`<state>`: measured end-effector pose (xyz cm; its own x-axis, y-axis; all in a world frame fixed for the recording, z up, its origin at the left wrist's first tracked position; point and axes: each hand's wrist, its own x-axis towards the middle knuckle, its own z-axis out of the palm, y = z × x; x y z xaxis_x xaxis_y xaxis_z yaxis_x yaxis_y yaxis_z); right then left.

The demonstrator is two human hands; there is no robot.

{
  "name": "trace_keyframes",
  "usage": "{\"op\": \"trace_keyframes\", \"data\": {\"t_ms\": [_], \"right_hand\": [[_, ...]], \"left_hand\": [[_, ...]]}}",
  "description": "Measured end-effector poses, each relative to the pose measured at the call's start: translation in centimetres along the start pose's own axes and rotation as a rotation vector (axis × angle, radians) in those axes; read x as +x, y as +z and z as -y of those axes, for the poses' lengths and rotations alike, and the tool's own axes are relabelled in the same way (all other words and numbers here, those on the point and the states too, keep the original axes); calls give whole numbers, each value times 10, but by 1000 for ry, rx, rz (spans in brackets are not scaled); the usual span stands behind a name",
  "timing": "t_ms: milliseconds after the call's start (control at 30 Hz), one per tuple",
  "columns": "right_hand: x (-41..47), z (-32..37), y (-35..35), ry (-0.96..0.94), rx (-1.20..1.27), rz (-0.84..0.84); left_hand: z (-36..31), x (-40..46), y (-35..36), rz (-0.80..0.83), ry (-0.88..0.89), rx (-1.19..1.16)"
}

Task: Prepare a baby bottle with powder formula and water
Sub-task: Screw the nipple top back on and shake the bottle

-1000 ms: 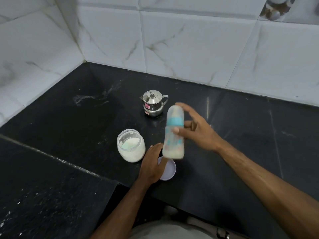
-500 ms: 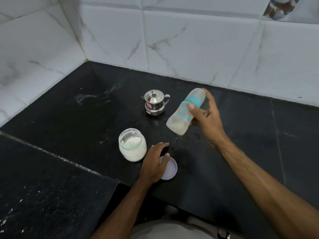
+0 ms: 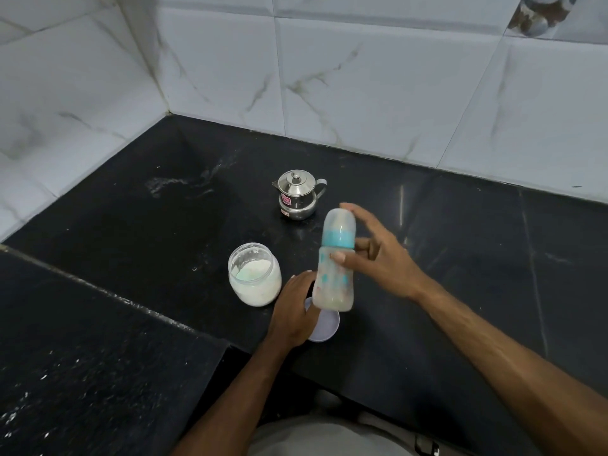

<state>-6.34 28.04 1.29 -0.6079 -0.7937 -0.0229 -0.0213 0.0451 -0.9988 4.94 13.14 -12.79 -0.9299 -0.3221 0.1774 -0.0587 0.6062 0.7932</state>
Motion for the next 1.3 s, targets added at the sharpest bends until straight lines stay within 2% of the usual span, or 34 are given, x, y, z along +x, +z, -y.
{"op": "trace_keyframes", "data": {"t_ms": [33,133,200,233,333,367,400,500,533,600,667,700,733,833,900,933,1033,1067,1133,1233,1300], "right_hand": [[2,1,-2,-17,16,-36],[14,9,-14,-76,129,-329],[13,9,-14,-98,167,-390],[10,8,-9,-84,163,-337],[-5,1,8,15,36,-5],[-5,0,8,15,19,19],[-1,2,6,-7,40,-32],[14,9,-10,-69,194,-364],[15,10,-13,-89,212,-403],[12,7,-11,-74,151,-288],[3,4,-3,3,10,-28],[1,2,-3,20,-38,37],[2,4,-4,10,-34,24],[14,14,-11,-71,138,-294],[18,16,-13,-106,185,-398],[17,13,-10,-97,168,-355],[4,4,5,-1,10,-2],[2,3,6,10,-24,61],[7,7,3,-30,25,-22],[20,17,-13,-98,177,-332],[20,14,-15,-122,213,-373]], "left_hand": [[1,-1,0,0,-4,9],[-1,-2,1,-28,-16,20],[-2,-3,1,-25,-14,17],[-3,-2,0,-30,-8,19],[-3,0,-1,-26,-18,-10],[-3,0,-1,-36,-13,-11],[-3,-1,0,-51,-6,-8],[-5,-3,0,-59,-9,21],[-5,-3,0,-47,-17,16],[-4,-3,-1,-41,-23,9],[-2,-2,-1,-22,-19,12],[-1,-2,-1,-12,-22,11],[-2,-2,-1,-17,-19,7],[-4,-3,0,-43,-24,8],[-5,-3,-1,-41,-26,6],[-6,-3,-2,-48,-15,5],[-13,-2,-5,-38,-72,-64],[-15,-2,-5,-31,-93,-82],[-13,-3,-4,-54,-48,-59],[-5,-4,-1,-44,-28,6],[-5,-4,-1,-42,-32,4]]}}
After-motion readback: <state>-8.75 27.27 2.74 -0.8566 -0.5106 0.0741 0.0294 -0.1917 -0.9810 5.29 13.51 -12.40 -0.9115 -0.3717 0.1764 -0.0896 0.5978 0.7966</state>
